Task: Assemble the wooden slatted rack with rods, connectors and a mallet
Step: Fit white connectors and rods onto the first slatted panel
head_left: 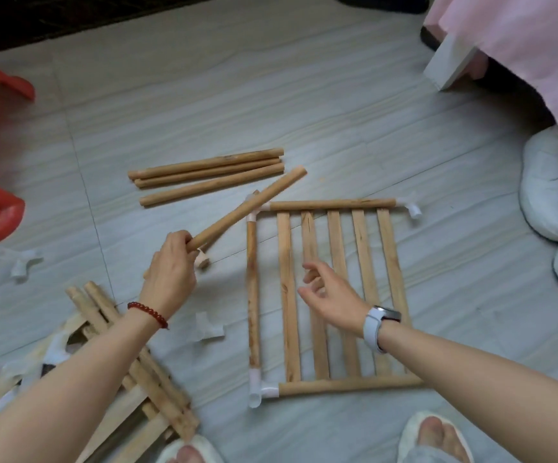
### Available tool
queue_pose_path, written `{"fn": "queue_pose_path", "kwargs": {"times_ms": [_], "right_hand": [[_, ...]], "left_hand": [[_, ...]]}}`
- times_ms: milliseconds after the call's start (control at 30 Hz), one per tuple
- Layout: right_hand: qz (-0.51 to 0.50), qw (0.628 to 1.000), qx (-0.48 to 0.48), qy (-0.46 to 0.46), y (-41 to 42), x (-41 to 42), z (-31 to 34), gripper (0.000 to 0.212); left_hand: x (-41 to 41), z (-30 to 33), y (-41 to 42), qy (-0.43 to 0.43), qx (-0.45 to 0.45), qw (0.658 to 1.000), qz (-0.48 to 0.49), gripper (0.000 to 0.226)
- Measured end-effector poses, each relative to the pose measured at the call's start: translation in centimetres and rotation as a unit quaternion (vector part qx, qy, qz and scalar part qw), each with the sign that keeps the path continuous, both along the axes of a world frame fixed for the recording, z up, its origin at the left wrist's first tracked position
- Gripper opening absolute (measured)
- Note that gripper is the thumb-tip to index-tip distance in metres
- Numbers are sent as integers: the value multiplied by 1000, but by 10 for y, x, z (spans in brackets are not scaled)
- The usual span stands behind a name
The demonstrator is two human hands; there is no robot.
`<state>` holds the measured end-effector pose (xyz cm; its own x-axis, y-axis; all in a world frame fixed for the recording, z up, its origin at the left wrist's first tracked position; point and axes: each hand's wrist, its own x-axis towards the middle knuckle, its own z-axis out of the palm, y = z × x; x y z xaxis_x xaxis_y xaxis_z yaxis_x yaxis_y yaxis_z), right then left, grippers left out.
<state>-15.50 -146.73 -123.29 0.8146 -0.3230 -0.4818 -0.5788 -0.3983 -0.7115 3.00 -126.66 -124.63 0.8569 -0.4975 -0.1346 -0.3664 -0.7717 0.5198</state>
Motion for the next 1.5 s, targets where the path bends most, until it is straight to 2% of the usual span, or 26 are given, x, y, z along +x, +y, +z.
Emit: {"fn": "queue_pose_path", "kwargs": {"times_ms": [33,100,167,200,233,300,367,533,600,633,700,733,833,933,1033,1133,1300,1433,1500], "right_hand": [[-75,994,73,-22,-2,4,11,52],[-204,951,215,-82,-11,5,35,53],[-297,895,308,-127,-26,-3,60,30],[-326,877,323,-143,-35,-12,70,15],[-348,866,323,-156,-45,-21,80,11],[-385,852,307,-176,-62,-43,90,23],[-419,849,256,-195,-81,-65,97,25],[-541,810,92,-206,-137,-136,92,23],[-524,833,38,-171,-159,-154,82,22],[-494,857,20,-142,-165,-159,74,22],[-428,900,9,-86,-177,-161,56,20],[-412,908,16,-73,-181,-159,49,18],[-409,907,30,-97,-194,-142,33,19],[-384,917,23,-109,-207,-125,24,23],[-365,925,51,-98,-216,-116,13,26],[-357,929,61,-70,-224,-113,-1,29],[-321,943,77,-31,-221,-119,-16,27],[-260,962,55,-57,-217,-120,-6,24],[-240,965,47,-92,-215,-116,10,17]], "left_hand": [[-10,5,-8,6,-3,999,-44,4],[-33,15,-25,18,-7,991,-134,6],[-58,25,-43,42,-18,978,-203,9],[-72,30,-52,53,-21,972,-229,10],[-86,35,-62,58,-21,965,-256,12],[-113,39,-82,46,-17,945,-324,20],[-137,37,-101,18,11,925,-379,27],[-204,25,-133,69,118,903,-408,36],[-212,21,-154,76,143,907,-390,37],[-210,20,-165,74,147,912,-375,38],[-197,16,-196,55,142,923,-354,43],[-187,14,-212,49,136,929,-342,45],[-154,10,-263,34,126,946,-298,55],[-126,-2,-301,16,146,948,-282,59],[-109,-20,-322,10,171,941,-291,51],[-99,-36,-335,-37,178,935,-304,42],[-97,-38,-341,-43,152,934,-321,28],[-88,-2,-341,55,23,964,-259,21],[-79,32,-341,117,-21,959,-257,19]]}}
